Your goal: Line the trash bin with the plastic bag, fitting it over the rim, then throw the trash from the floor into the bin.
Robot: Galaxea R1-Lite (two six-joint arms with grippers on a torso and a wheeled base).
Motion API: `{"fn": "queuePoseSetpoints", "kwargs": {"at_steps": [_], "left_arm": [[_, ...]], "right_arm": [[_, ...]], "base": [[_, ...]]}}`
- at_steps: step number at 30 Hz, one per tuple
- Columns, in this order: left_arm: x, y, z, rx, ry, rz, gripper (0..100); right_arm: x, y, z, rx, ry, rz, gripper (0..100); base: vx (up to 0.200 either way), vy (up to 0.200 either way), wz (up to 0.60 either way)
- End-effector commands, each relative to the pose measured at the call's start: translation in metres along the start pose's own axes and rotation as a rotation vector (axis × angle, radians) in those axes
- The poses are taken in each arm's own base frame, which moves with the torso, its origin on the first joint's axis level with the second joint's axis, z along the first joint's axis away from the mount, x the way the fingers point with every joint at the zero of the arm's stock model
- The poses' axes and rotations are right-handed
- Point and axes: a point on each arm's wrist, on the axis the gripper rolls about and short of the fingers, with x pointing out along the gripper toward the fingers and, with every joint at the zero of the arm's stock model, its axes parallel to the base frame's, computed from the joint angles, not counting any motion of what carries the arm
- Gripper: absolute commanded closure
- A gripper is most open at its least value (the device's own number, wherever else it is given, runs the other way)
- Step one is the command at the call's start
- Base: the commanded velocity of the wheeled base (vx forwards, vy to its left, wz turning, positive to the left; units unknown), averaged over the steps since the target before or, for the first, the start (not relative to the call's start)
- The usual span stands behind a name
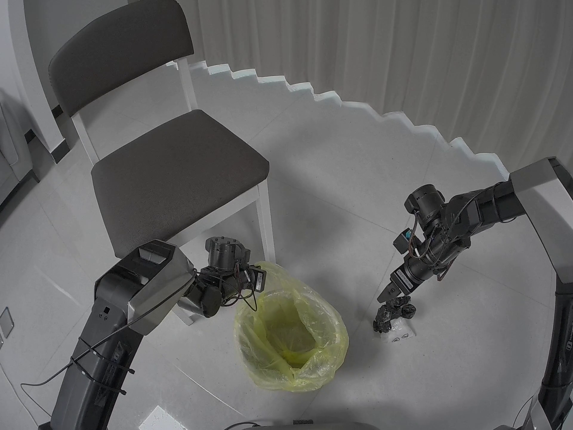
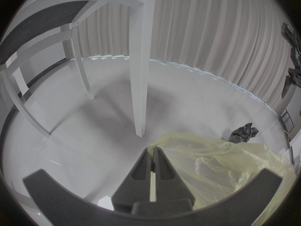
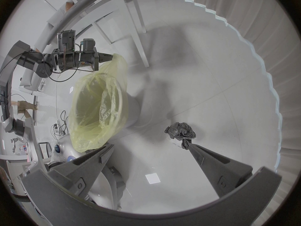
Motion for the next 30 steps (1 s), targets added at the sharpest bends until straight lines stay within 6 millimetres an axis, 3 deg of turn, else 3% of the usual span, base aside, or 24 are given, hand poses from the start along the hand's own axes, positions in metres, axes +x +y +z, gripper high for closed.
{"fn": "queuePoseSetpoints", "kwargs": {"at_steps": [1,10,15,21,28,30], "left_arm": [[0.0,0.001,-0.01,0.033,0.03,0.01,100],[-0.043,-0.009,0.009,0.08,0.064,-0.053,100],[-0.07,-0.022,0.005,0.084,0.117,-0.144,100],[-0.067,-0.016,-0.003,0.073,0.137,-0.126,100],[-0.049,-0.007,-0.02,0.057,0.166,-0.079,100],[-0.046,-0.002,-0.017,0.048,0.154,-0.069,100]], "right_arm": [[0.0,-0.002,0.0,-0.004,-0.003,-0.001,0],[-0.002,0.003,0.001,-0.021,-0.008,0.014,0],[-0.001,0.004,0.0,-0.021,-0.005,0.024,0],[0.0,0.007,-0.003,-0.025,0.007,0.03,0],[-0.001,0.008,-0.005,-0.025,0.013,0.032,0],[-0.001,0.008,-0.005,-0.025,0.013,0.032,0]], "base": [[0.0,0.0,0.0],[0.0,0.0,0.0],[0.0,0.0,0.0],[0.0,0.0,0.0],[0.0,0.0,0.0],[0.0,0.0,0.0]]}}
